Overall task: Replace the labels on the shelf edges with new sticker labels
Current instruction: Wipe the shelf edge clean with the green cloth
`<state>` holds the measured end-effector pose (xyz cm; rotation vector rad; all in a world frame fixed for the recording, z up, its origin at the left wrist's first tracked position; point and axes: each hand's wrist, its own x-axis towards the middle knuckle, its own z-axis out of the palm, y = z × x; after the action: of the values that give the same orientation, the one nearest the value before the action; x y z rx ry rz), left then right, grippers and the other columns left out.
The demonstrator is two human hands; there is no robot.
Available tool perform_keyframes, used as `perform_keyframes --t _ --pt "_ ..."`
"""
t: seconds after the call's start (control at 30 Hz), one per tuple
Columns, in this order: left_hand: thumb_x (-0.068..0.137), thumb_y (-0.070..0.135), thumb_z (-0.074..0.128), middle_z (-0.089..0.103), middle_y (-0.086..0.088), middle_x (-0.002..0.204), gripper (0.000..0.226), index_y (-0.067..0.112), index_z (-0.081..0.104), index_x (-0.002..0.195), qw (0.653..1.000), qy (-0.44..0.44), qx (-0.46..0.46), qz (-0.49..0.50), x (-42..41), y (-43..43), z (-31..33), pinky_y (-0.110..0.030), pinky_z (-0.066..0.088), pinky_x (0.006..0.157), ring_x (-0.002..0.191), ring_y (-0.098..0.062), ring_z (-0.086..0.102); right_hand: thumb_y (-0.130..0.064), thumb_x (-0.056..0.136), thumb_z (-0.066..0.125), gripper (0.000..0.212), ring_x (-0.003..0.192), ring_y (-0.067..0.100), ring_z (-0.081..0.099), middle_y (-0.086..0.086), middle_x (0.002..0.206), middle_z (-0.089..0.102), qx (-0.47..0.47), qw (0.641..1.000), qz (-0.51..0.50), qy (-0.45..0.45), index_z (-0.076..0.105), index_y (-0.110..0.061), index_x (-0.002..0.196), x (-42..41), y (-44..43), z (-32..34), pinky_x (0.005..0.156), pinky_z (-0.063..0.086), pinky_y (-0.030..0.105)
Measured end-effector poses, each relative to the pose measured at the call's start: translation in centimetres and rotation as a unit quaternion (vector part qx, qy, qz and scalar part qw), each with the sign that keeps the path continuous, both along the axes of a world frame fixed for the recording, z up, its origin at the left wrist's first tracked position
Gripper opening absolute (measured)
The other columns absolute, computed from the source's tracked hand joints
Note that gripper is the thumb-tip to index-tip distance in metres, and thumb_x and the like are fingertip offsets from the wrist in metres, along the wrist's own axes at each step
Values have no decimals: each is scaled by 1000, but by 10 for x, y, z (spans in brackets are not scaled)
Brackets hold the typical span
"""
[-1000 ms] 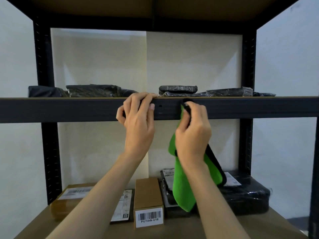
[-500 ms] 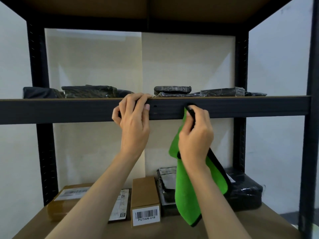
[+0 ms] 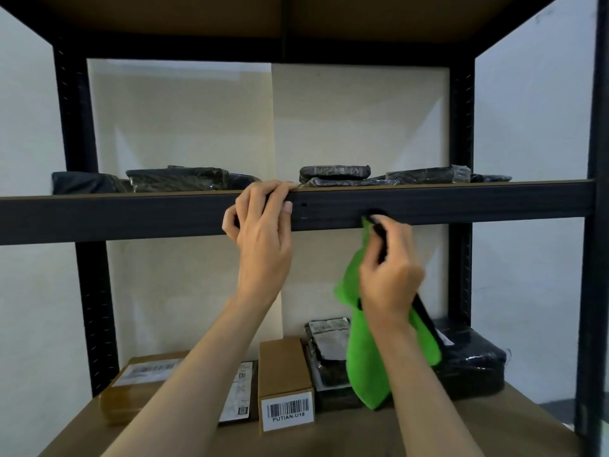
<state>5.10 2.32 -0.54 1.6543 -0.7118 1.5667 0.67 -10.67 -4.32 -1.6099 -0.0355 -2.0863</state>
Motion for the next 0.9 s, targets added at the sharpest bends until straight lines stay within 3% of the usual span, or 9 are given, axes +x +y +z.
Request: perform_keyframes --t 0.13,0.2,0.3,0.37,0.5,0.57,0.63,0.77,0.9 --pt "97 8 45 57 -1 115 26 14 63 115 1000 2 -11 -5 -1 -2 0 -32 20 92 114 -11 38 7 86 54 18 77 22 59 15 88 63 81 997 -4 -18 63 5 101 -2 2 -2 69 39 16" --pt "97 8 44 56 1 114 27 16 63 115 1000 15 -9 -6 -4 -2 2 -30 19 92 114 -10 37 7 84 53 19 81 21 57 15 90 63 38 999 30 -3 63 5 100 3 24 -4 73 39 17" --pt "97 7 41 55 4 116 32 18 62 117 999 32 11 -15 -7 5 3 -27 17 91 115 -8 36 9 82 58 18 75 25 61 14 86 64 -52 990 61 120 64 2 97 16 65 -30 71 45 26" --pt "96 8 38 54 4 120 35 19 59 122 998 27 45 -18 -4 12 1 -26 16 92 117 -8 36 7 82 61 19 72 22 62 10 85 63 -61 982 64 169 65 -1 99 23 80 -60 65 50 30" --pt "97 9 37 50 1 135 39 16 52 132 998 14 54 -26 -1 14 -5 -22 10 106 134 -11 28 5 82 63 22 72 16 61 5 84 62 -30 979 93 178 65 -6 102 20 70 -97 64 46 23" --pt "98 5 38 41 -1 145 41 13 46 137 997 10 65 -42 -3 10 -18 -30 5 116 142 -16 18 5 83 63 18 72 16 60 6 83 62 -16 981 101 164 65 -3 99 12 60 -99 65 45 20" --pt "97 -1 41 36 -6 148 43 7 42 139 996 0 79 -50 -7 7 -40 -39 10 119 144 -22 15 3 85 61 15 77 14 61 5 85 63 -4 981 126 150 64 -2 99 1 50 -96 72 44 14" --pt "96 0 46 46 -12 138 38 1 48 133 999 2 48 -21 -22 -11 -83 -34 22 115 136 -27 26 -6 91 55 14 89 7 60 1 96 65 18 969 189 157 63 -6 104 -26 16 -94 80 45 14" --pt "98 16 47 57 -1 115 29 9 55 126 989 128 29 -69 -57 -61 -113 -28 36 95 110 -14 45 -17 95 52 13 84 10 60 -1 93 65 29 947 226 228 58 -10 104 -62 -45 -99 74 46 20"
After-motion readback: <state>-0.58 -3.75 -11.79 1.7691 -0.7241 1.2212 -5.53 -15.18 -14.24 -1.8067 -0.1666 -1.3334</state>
